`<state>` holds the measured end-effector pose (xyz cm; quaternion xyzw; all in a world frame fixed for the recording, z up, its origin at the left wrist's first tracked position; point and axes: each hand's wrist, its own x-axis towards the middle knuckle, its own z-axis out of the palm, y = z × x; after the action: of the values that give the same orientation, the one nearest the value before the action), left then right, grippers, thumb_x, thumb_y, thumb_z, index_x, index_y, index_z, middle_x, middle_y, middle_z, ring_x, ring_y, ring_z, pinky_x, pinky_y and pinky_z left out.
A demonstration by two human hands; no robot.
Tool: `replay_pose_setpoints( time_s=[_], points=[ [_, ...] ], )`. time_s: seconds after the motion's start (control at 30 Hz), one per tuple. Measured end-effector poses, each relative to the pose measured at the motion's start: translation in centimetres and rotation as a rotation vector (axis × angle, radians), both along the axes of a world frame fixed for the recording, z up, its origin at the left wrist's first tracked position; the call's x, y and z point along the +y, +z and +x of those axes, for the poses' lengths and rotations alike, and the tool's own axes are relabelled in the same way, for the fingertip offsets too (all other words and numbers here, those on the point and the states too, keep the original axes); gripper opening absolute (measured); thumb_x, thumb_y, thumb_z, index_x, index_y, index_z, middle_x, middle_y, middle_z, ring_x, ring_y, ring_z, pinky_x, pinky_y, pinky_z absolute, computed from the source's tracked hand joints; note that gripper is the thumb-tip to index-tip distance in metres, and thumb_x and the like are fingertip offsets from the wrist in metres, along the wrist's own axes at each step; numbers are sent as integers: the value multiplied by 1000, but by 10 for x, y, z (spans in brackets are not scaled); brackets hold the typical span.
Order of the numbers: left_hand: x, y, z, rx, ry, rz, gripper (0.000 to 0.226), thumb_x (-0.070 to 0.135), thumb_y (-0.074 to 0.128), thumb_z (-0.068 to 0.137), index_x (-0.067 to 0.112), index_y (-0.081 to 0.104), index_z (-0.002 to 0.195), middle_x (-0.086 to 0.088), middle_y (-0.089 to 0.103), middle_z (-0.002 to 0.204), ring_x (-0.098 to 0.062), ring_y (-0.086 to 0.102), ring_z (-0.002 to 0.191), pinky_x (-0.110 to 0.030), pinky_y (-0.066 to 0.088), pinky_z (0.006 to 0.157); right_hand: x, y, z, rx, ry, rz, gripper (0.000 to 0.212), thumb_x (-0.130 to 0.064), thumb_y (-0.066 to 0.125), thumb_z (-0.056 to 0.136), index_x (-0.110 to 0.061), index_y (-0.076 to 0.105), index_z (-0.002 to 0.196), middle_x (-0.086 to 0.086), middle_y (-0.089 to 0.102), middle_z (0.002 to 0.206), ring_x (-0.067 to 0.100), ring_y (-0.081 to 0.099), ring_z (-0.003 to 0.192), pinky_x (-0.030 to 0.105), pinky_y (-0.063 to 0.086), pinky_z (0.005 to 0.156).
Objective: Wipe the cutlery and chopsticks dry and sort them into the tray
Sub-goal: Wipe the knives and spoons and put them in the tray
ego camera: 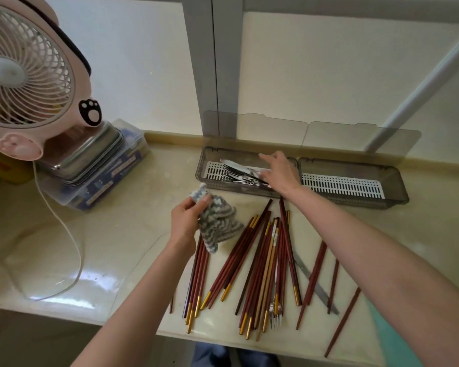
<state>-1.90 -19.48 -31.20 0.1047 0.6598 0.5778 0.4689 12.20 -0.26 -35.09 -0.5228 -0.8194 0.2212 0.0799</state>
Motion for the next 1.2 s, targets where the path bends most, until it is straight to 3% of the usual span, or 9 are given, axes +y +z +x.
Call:
replay_pose_setpoints(
  time_s=[0.13,0.23,0.3,0.4,0.53,0.63,0.87,1.03,1.2],
  points=[
    [-5,3,-5,-29,11,31,15,16,62,86,8,65,99,-4,69,83,-15,65,73,-24,52,61,-34,5,32,88,-46,79,17,-24,55,93,-23,62,108,-8,61,101,8,56,83,23,44,74],
    [-10,0,-7,-48,11,33,17,16,62,86,7,65,101,-4,68,85,-16,64,76,-26,52,63,-68,-11,69,-61,-81,-7,9,-25,55,90,-23,64,94,-6,65,89,13,62,83,23,44,64],
    [-13,-3,-6,-59,14,23,18,16,62,86,6,65,101,-6,68,87,-21,63,81,-30,51,67,-84,-25,92,-202,-137,-89,13,-21,54,88,-25,66,90,-4,69,92,18,65,86,27,50,68],
    [-12,-6,2,-75,11,-3,21,15,62,86,4,64,103,-10,67,89,-21,65,78,-30,53,64,-107,-44,114,-366,-186,-181,20,-16,52,87,-25,68,95,-4,70,101,18,65,92,27,52,74],
    [-4,-4,18,-110,-28,10,17,11,59,87,3,63,102,-11,68,83,-13,68,58,-23,52,49,-119,-54,114,-351,-238,-185,24,-23,60,84,-17,60,108,2,61,113,21,63,97,30,52,77],
    [0,-5,23,-113,-64,18,17,11,59,87,3,64,101,-10,70,81,-16,70,64,-27,55,55,-121,-51,108,-394,-237,-241,39,-31,67,82,-14,55,115,3,55,116,23,62,98,30,49,75],
    [1,-9,31,-160,-87,34,12,8,57,89,4,64,98,-7,72,73,-19,70,67,-31,58,62,-131,-54,100,-377,-161,-141,29,-27,60,85,-9,56,108,7,55,109,25,64,88,32,48,65],
    [4,-9,38,-149,-82,-15,16,11,60,88,4,63,101,-16,67,97,-32,64,94,-45,51,90,-132,-53,97,-441,-115,-93,33,-26,58,85,-6,53,110,9,55,109,26,64,90,30,41,62],
    [4,-7,41,-145,-86,-29,13,13,60,88,7,64,99,-15,66,98,-33,62,98,-47,48,94,-127,-54,93,-482,-97,-77,34,-23,58,80,-6,53,110,9,56,108,27,65,90,29,40,62]
  ],
)
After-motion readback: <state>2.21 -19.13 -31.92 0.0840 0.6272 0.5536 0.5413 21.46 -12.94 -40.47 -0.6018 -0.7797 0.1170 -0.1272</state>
